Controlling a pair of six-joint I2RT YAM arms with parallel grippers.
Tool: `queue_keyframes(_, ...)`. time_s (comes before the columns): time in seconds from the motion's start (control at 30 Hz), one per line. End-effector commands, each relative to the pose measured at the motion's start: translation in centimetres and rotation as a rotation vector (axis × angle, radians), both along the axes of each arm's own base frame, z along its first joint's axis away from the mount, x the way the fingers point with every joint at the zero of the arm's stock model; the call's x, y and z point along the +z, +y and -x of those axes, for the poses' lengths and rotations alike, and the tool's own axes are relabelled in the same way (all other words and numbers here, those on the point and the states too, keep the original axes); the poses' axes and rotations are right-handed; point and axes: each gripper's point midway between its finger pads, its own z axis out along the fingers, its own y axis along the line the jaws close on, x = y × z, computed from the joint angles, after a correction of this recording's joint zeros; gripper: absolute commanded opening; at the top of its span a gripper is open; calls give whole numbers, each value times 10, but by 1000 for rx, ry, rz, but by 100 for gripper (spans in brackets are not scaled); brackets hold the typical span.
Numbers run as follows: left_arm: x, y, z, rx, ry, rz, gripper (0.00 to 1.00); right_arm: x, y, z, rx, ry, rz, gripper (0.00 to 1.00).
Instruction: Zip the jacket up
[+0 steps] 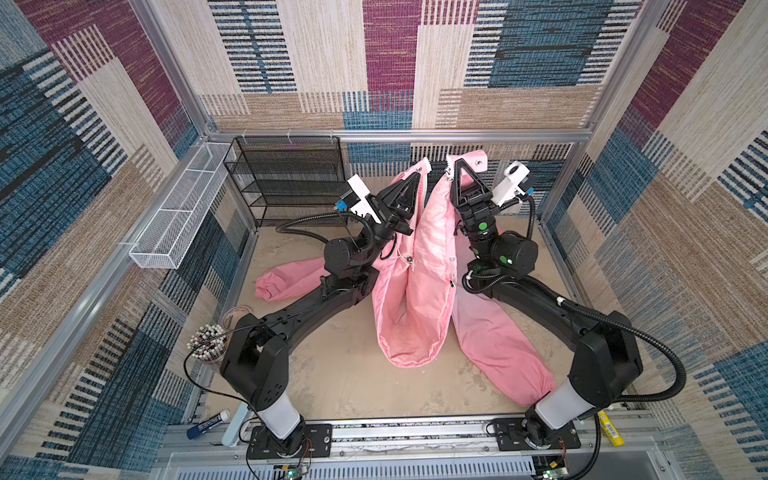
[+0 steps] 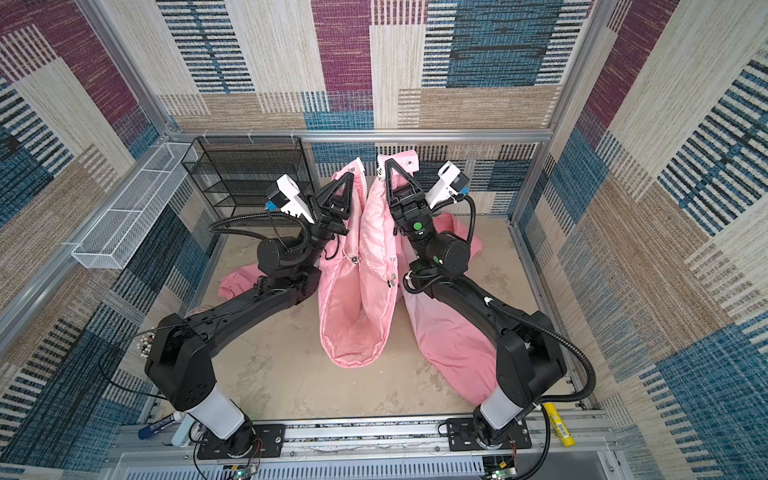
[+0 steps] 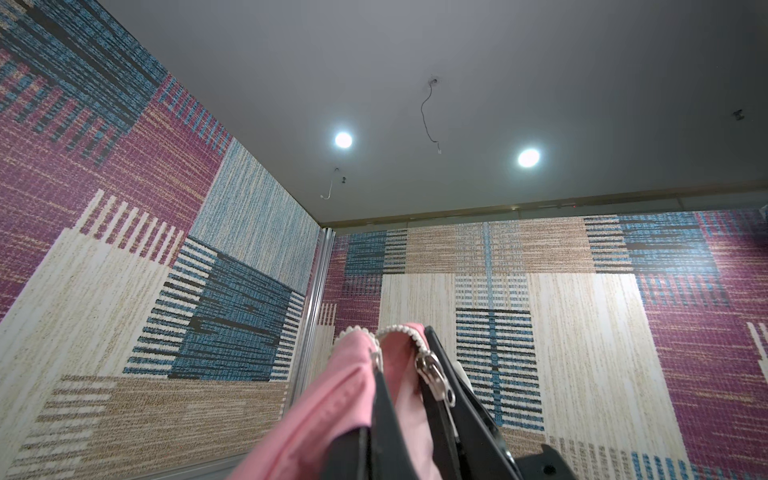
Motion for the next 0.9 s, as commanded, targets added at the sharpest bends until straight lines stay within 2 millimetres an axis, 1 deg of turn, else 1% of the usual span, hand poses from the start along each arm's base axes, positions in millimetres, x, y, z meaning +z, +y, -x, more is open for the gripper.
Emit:
queue_keyframes(0.0, 14, 7, 12, -41, -36, 36, 0, 26, -50, 91, 39, -380, -210, 0)
queue_keyframes(0.23, 19, 3, 15, -77, -53, 35, 0, 26, -46, 87, 61, -379, -206, 0)
queue_keyframes(0.43, 22, 2, 20, -96, -59, 33, 0, 31, -38, 93, 90, -434, -176, 0)
queue_keyframes(0.87, 37, 8, 31, -119, -93, 52, 0, 40, -35, 100, 114, -487, -162, 0)
